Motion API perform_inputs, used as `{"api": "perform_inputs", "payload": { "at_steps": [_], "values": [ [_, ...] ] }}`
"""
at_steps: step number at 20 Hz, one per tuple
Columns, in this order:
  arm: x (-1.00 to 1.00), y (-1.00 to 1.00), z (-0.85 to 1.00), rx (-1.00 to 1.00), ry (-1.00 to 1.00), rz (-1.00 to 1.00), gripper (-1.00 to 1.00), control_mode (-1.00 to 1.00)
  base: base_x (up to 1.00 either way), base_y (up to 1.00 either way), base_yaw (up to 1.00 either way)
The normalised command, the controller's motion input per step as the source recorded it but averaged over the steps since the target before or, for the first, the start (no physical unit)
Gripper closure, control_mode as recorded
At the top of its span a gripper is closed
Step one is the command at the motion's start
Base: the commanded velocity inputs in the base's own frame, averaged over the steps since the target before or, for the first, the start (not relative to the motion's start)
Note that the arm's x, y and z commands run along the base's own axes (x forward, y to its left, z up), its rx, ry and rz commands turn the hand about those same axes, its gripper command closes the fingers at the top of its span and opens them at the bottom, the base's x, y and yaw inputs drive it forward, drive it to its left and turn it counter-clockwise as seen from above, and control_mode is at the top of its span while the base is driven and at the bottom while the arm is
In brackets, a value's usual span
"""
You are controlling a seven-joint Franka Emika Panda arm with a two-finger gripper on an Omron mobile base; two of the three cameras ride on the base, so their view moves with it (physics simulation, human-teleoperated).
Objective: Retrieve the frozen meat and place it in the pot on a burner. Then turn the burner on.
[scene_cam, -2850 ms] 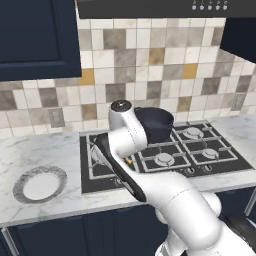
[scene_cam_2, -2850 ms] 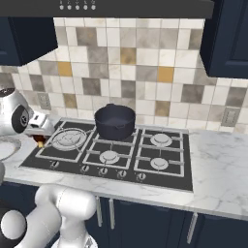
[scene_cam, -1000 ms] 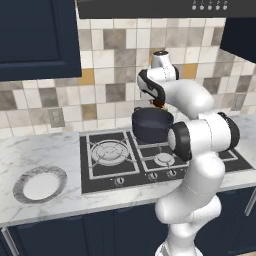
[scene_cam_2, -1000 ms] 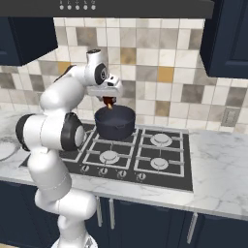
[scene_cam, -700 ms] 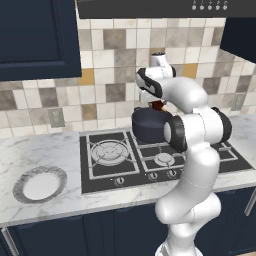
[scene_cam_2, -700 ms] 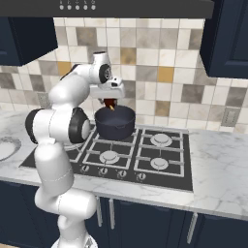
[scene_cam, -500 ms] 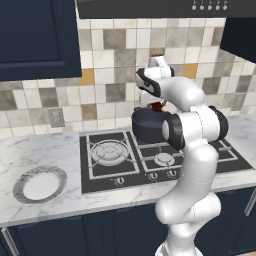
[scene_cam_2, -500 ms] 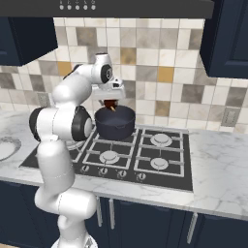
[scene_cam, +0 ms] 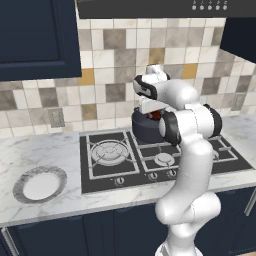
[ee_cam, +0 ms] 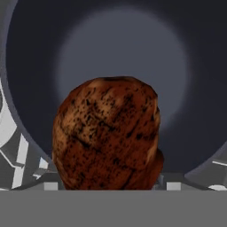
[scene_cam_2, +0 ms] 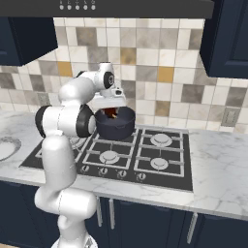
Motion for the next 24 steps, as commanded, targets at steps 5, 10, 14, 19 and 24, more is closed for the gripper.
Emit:
{"api": "perform_inputs", "payload": {
  "at_steps": [5,10,14,19,24],
  "values": [
    [0.06,0.00,-0.36,0.00,0.21,0.01,1.00,-1.00,0.00,0.00,0.00],
    [0.17,-0.05,-0.40,0.00,0.12,0.00,1.00,-1.00,0.00,0.00,0.00],
    [0.29,0.00,-0.03,0.00,0.01,0.00,1.00,-1.00,0.00,0.00,0.00],
    [0.27,0.00,0.00,0.00,0.00,0.00,1.00,-1.00,0.00,0.00,0.00],
    [0.35,-0.01,-0.10,0.00,-0.01,0.00,1.00,-1.00,0.00,0.00,0.00]
  ]
}}
